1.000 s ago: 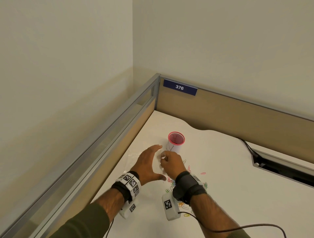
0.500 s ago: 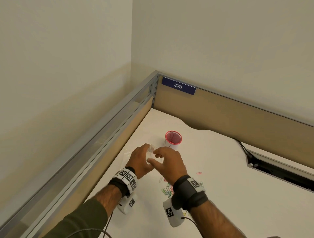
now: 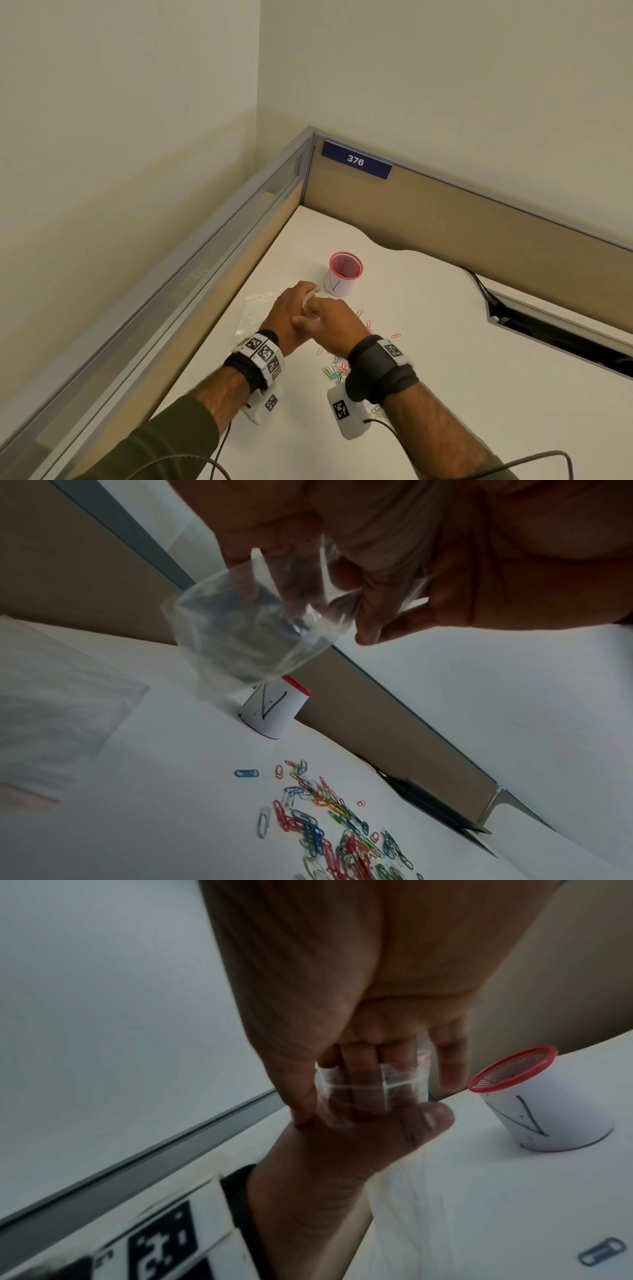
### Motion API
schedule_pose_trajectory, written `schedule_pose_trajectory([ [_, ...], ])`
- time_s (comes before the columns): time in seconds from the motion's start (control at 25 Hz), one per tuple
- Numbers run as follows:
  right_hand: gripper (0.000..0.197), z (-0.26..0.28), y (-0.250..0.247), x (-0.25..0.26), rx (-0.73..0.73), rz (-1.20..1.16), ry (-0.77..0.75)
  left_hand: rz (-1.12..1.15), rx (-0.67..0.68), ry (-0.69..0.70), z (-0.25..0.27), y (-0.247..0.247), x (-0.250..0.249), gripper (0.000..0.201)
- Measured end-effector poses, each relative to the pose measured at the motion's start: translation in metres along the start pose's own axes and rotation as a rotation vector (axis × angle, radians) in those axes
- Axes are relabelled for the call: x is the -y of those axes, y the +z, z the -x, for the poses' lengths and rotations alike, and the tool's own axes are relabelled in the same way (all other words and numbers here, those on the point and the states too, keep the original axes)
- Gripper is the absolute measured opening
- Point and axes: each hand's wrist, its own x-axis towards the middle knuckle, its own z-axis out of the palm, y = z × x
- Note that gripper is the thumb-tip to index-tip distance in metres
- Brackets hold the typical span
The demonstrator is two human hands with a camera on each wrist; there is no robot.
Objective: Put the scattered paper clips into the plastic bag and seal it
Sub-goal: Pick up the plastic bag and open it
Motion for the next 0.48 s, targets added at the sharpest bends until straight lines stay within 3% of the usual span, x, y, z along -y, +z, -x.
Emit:
schedule_pose_trajectory([
  [0.12, 0.024, 0.002, -0.003, 0.002, 0.031, 0.006, -0.005, 0.06, 0.015, 0.015, 0.004, -0.002, 0.002, 0.056],
  [0.32, 0.027, 0.005, -0.008, 0.012, 0.075, 0.219, -0.01, 0.13, 0.081, 0.005, 0.011, -0.007, 0.006, 0.068],
  [0.48, 0.033, 0.009, -0.007, 0.019, 0.063, 0.219, -0.041, 0.233, 0.09, -0.01, 0.015, -0.011, -0.001, 0.071],
])
